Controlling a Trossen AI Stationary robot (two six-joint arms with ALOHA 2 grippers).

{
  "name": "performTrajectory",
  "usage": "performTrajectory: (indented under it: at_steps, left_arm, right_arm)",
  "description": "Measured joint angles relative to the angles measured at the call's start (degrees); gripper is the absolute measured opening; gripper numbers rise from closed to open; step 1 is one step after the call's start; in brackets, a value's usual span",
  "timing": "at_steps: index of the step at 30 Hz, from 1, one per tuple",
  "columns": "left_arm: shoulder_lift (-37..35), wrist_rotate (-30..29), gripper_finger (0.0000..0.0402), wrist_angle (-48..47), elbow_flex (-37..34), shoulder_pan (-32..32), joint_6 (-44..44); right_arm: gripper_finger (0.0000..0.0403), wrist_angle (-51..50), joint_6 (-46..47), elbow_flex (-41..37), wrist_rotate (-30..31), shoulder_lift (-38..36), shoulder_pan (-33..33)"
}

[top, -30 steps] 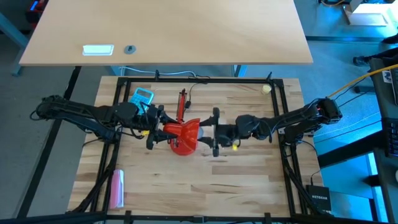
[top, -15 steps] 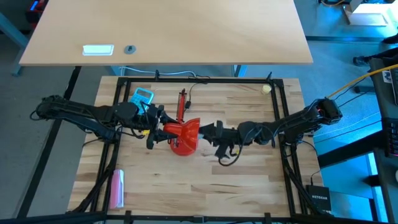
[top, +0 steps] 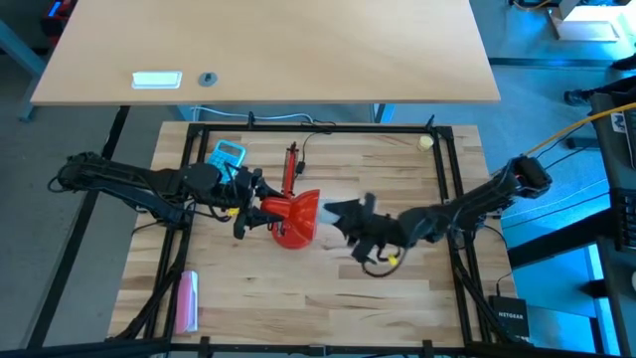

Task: Screw lightbulb
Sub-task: Remove the lightbulb from the lamp

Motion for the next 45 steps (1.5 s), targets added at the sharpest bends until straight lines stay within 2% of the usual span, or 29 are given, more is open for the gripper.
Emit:
performTrajectory:
  at_steps: [10,14,19,25,29,32,38,40,45]
  left_arm:
    - [0.0,0.18,0.0244,-0.07,0.04,-0.02,0.99]
    - [0.0,0.77,0.028,-0.32,0.04,0.0,1.48]
    - [-0.29,1.21,0.0323,-1.43,-0.04,-0.02,3.39]
    - [-5.94,-0.1,0.0335,-15.22,3.56,0.41,4.78]
    - [-10.12,-1.69,0.0336,-24.37,6.98,1.36,5.03]
    - [-13.21,-5.14,0.0336,-30.6,8.61,1.81,5.09]
    - [-18.36,-16.04,0.0337,-38.76,9.13,3.1,3.87]
    - [-19.31,-17.65,0.0337,-39.66,8.51,3.39,2.83]
    - [-19.25,-17.68,0.0337,-40.36,6.12,3.34,1.89]
  right_arm:
    - [0.0221,-6.67,23.71,-0.04,17.77,-6.67,9.9]
    - [0.0221,-10.59,33.84,-0.03,23.82,-7.78,12.15]
    - [0.0223,-13.76,41.41,-0.04,28.48,-7.94,13.41]
    - [0.0224,-17.23,47.73,-0.04,30.69,-7.94,13.3]
    - [0.0224,-21.45,54.45,-0.04,29.54,-7.94,12.17]
    - [0.0224,-29.35,64.93,-0.04,27.53,-7.94,10.62]
    - [0.0224,-58.2,100.24,-0.07,10.99,-7.86,5.68]
    - [0.0224,-63.78,107.94,-0.63,6.68,-7.66,3.31]
    - [0.0224,-62.53,110.16,-6.24,-2.66,-7.61,-1.89]
